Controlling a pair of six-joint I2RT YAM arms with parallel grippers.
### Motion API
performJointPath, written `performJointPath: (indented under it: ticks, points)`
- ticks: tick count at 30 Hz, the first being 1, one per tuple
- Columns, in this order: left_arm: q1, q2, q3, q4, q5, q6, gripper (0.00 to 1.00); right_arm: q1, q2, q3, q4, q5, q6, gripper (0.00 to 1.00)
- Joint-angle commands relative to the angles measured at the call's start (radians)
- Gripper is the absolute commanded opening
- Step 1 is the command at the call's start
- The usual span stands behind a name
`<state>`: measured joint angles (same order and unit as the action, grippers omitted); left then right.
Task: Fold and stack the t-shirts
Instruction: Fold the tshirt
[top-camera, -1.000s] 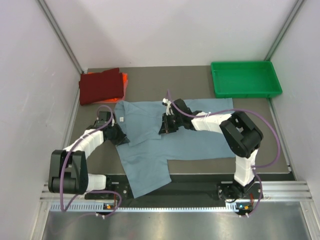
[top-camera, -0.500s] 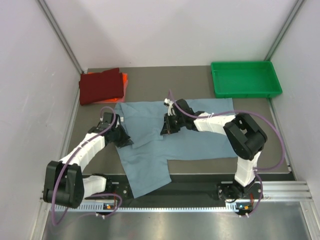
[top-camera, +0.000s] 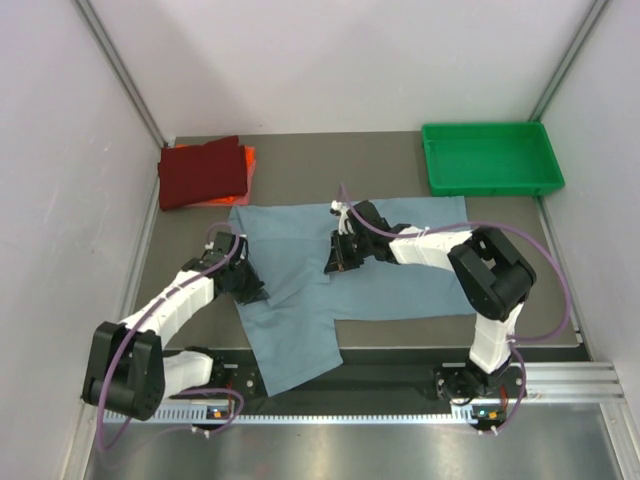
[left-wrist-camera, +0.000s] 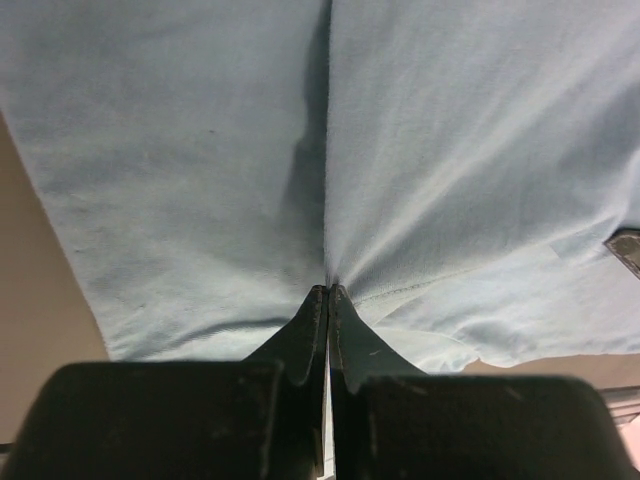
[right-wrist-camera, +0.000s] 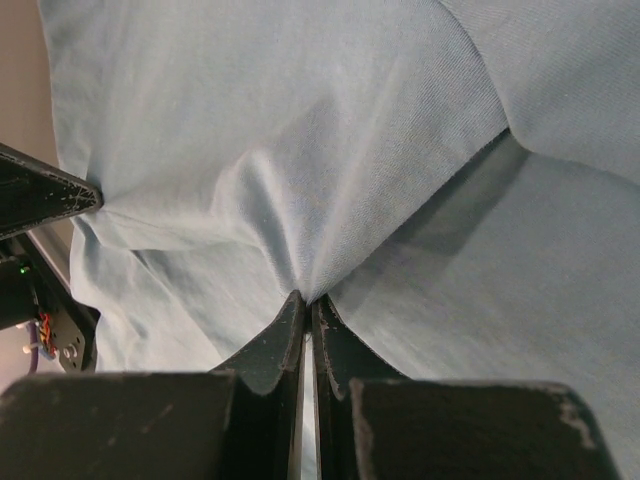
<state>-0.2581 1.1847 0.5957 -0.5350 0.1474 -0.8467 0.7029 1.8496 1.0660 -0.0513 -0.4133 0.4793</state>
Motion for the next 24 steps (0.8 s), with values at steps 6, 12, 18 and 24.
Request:
performJointPath:
  ticks: [6,12,18,24]
  points:
    - [-0.007,0.004,-0.004,-0.008,-0.016,-0.032,0.02,-0.011,-0.039,-0.003,0.013,-0.012,-0.015,0.00]
    - [-0.013,0.030,-0.031,0.029,0.018,-0.063,0.00,-0.019,-0.029,-0.001,0.001,-0.002,-0.024,0.00]
    - [-0.050,0.020,-0.022,0.033,-0.015,-0.087,0.00,-0.023,-0.030,-0.011,0.022,-0.002,-0.025,0.00]
    - [-0.079,0.024,-0.037,0.035,-0.028,-0.118,0.01,-0.025,-0.021,-0.012,0.037,-0.009,-0.021,0.00]
